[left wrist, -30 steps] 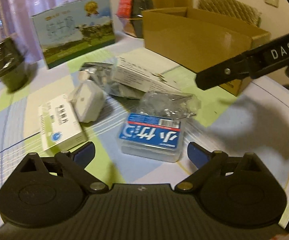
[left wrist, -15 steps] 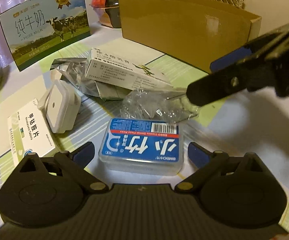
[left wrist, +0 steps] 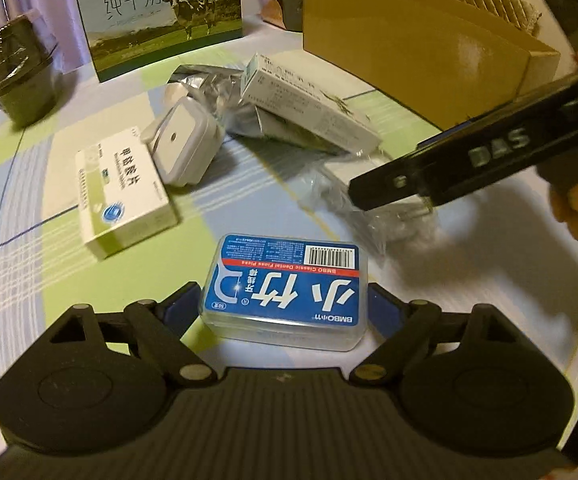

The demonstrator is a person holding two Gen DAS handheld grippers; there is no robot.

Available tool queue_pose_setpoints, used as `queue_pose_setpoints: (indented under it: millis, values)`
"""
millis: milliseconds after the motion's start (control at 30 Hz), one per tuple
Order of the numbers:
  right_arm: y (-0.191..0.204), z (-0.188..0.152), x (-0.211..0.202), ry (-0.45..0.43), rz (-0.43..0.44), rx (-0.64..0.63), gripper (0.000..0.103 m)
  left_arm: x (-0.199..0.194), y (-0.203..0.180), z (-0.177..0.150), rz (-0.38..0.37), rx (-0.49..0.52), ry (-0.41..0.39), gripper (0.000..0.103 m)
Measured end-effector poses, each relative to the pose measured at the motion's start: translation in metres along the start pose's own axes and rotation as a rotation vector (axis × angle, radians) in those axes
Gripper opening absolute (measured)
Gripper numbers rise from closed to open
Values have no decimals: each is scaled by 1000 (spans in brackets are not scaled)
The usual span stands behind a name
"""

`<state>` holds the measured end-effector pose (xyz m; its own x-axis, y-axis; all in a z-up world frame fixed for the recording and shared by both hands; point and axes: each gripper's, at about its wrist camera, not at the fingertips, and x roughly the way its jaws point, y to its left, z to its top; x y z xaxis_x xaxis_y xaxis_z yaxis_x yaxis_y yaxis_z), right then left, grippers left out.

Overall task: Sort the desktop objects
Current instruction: 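Return both tools to the table items, then grasp the blue toothpick case with the left tool while the right tool grasps the cotton pad pack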

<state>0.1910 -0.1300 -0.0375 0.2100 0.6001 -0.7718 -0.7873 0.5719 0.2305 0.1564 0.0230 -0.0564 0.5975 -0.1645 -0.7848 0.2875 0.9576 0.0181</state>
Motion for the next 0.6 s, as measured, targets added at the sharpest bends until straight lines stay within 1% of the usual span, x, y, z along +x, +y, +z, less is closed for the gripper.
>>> queue_pose_setpoints:
  millis: [200,300,467,600]
  values:
    - [14,-10,8,28,-4,-51,87,-6,1,-9,30,-18,-5,85]
    - [16,-13,8,37,14,-36,87,-8,4,-11,27,-33,-5,85]
    - [15,-17,8,46,-14,-32,87,-10,7,-16,45,-32,-3,85]
    - [11,-15,11,35,-32,-13,87,-8,6,-16,50,-40,-8,86]
